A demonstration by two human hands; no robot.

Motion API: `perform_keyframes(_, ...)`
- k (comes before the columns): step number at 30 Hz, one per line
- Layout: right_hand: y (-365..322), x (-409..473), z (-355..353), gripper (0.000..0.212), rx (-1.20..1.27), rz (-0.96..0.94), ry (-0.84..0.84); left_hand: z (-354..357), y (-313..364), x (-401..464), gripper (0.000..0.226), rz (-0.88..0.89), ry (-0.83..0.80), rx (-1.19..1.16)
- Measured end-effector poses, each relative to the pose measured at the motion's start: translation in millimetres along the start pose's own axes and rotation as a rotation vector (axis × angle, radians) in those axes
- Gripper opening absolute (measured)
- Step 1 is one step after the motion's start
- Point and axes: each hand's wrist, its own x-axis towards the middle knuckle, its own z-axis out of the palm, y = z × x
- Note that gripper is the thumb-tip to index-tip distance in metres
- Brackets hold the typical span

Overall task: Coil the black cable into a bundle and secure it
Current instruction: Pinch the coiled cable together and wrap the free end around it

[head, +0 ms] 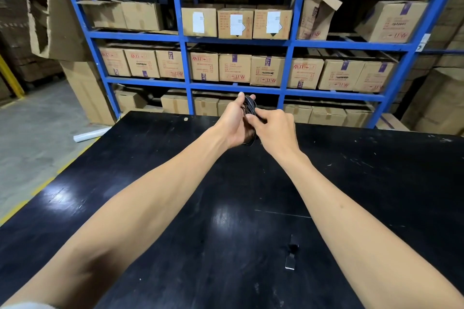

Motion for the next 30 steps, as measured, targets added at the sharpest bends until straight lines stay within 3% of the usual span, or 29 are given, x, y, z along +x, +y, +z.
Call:
perform_keyframes(6,0,13,-5,0.024,0.113,0.036,0.084,4,9,2,0.057,-0.044,-0.042,0.118)
perform_keyframes(11,18,26,-21,0.026,0.047,0.113,0.11,5,48,-15,0.062,-0.115,-0.138,0.313)
perform_keyframes(14,31,30,-33,0.028,0.016,0.149,0.08,1,69,-21,0.043,0.143,-0.002,0.646)
perform_keyframes(16,33,29,-38,0.031,-0.003,0.118,0.022,-5,67,-16,0.042,0.373,0.1,0.952)
perform_keyframes(19,29,25,-35,0.032,-0.111,0.002,-0.019,-14,44,-6,0.051,0.458,-0.035,1.213)
perform_keyframes(22,27,21,-30,0.033,-0.155,-0.055,-0.028,-20,16,8,0.048,0.448,-0.189,1.086)
perform_keyframes(24,29,18,-31,0.032,-0.062,-0.012,-0.036,-22,-1,16,0.042,0.475,-0.159,0.832)
perform_keyframes(27,35,13,-32,0.028,0.092,0.044,0.042,-13,-21,22,0.032,0.372,-0.129,0.32)
perform_keyframes(30,40,10,-30,0.026,0.242,0.13,0.104,-2,-25,21,0.019,0.289,-0.09,0.09)
